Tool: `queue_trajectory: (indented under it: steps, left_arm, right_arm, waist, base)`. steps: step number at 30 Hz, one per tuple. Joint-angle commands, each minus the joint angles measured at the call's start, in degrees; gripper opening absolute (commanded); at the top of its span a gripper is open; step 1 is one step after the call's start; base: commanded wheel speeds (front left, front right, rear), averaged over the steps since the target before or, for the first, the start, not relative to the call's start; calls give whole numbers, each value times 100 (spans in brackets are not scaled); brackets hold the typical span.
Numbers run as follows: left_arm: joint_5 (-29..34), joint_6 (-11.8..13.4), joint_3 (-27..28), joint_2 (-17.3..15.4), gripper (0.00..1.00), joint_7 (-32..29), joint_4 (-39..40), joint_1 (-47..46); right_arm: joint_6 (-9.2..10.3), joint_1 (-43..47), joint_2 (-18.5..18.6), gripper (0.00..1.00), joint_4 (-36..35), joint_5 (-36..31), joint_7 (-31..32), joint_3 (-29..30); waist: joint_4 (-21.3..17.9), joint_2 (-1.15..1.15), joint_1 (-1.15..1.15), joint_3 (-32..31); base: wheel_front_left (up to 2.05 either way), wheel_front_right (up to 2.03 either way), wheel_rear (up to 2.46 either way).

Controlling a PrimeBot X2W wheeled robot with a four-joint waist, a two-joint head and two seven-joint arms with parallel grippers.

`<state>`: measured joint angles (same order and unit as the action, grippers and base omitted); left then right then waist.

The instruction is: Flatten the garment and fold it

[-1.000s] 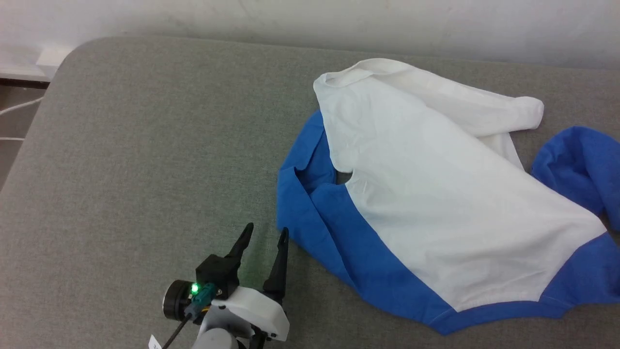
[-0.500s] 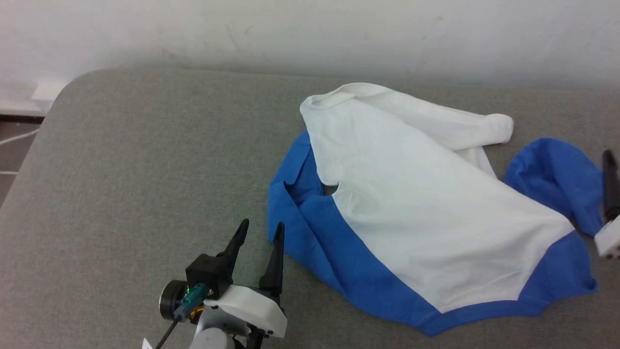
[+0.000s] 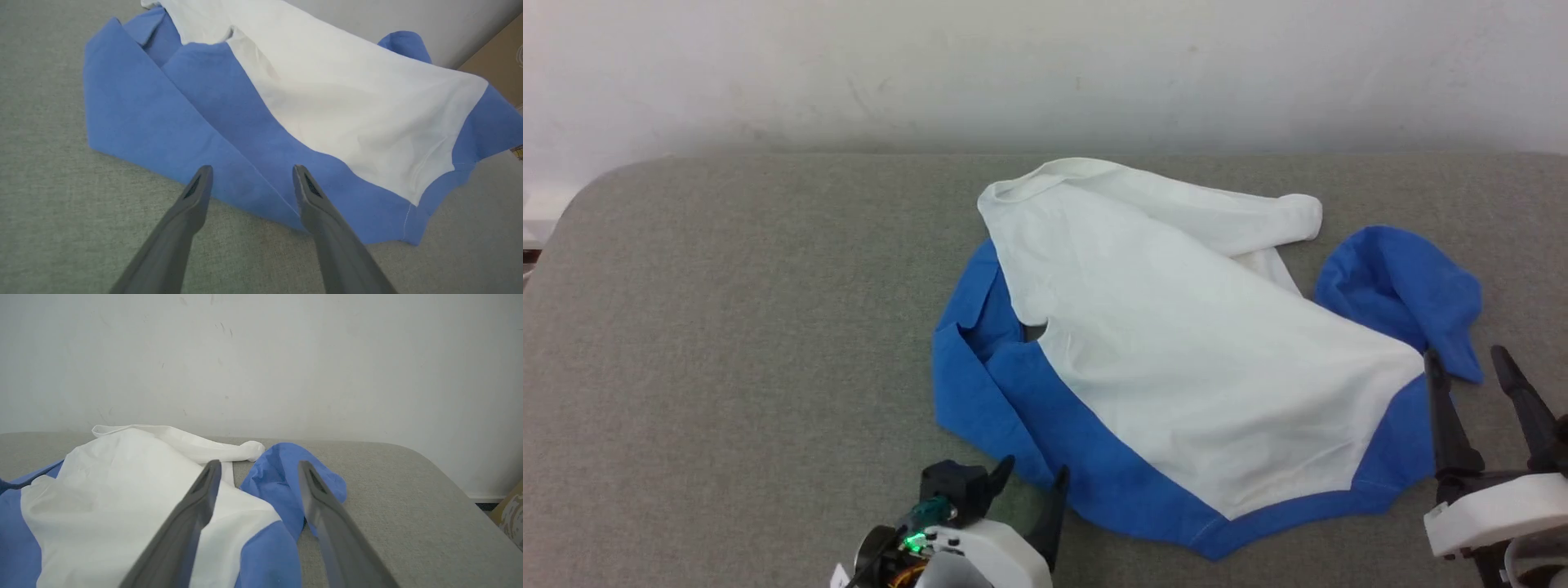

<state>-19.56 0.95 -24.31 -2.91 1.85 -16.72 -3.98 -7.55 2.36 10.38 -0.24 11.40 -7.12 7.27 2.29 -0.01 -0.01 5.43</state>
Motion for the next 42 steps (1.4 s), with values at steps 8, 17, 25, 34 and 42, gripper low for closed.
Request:
queue_trajectory:
  steps: [8,17,25,34,42]
  left_arm:
    - [36,801,-270,-11,100,-1093,260,-129]
    - [123,1062,-272,-102,35,-1476,45,-229]
    - [-138,1014,94,-220,0,-818,397,-110]
    - [-565,1125,830,-539,0,-320,990,303]
    - [-804,1235,1251,-703,15,-139,425,524]
  right_arm:
    - [6,44,-130,100,-109,-34,24,-39]
    - [6,7,-165,100,23,-60,-70,-159]
    - [6,41,-175,100,168,-124,-79,-45]
    - [6,181,-156,100,300,-182,170,-41]
    - [6,307,-249,100,550,-273,732,116]
  waist:
    - [-231,1,1,155]
    - [-289,1,1,275]
    - [-28,1,1,73]
    - [339,1,1,-184]
    - [439,1,1,-208]
  base:
    - [0,0,0]
    - [0,0,0]
    - [0,0,0]
    - [0,0,0]
    - [0,0,0]
